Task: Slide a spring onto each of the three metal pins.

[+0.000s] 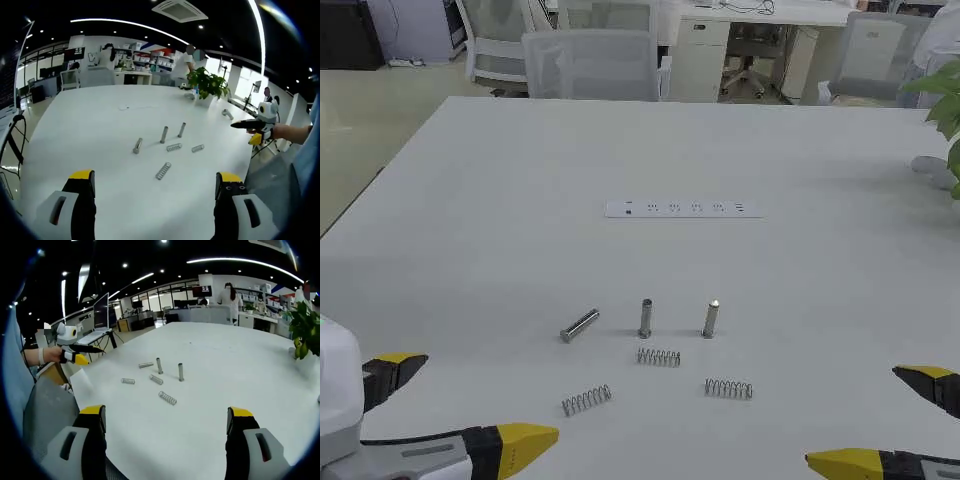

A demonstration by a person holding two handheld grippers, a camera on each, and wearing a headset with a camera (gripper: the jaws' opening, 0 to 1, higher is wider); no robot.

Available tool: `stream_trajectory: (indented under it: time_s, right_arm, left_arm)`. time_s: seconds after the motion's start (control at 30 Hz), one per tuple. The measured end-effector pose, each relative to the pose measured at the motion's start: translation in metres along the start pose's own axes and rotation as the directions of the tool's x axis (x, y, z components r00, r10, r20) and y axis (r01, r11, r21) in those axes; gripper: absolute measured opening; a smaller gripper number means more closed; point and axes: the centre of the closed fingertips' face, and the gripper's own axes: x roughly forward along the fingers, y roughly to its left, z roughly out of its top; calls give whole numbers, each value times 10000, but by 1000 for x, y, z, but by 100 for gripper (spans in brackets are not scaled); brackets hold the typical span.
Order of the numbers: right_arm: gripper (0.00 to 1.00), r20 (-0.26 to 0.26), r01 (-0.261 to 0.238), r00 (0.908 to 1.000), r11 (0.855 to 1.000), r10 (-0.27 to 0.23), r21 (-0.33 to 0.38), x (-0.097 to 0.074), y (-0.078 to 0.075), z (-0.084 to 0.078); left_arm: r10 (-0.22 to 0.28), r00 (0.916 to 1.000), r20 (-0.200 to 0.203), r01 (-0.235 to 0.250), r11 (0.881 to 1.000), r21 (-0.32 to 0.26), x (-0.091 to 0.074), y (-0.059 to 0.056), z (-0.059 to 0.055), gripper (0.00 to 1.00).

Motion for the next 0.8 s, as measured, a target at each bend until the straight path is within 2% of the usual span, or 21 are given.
stream_trajectory:
  time_s: [0.23,0.8]
  right_arm:
    - [100,-10,-3,10000,10000,3,30,0,1,-1]
    - [100,-86,-76,9999,10000,75,-59,2,2,-2]
  left_arm:
    - [-14,9999,-106,15,10000,22,0,-1,-2,98]
    - [-37,10000,-3,37,10000,-8,0,-3,1,98]
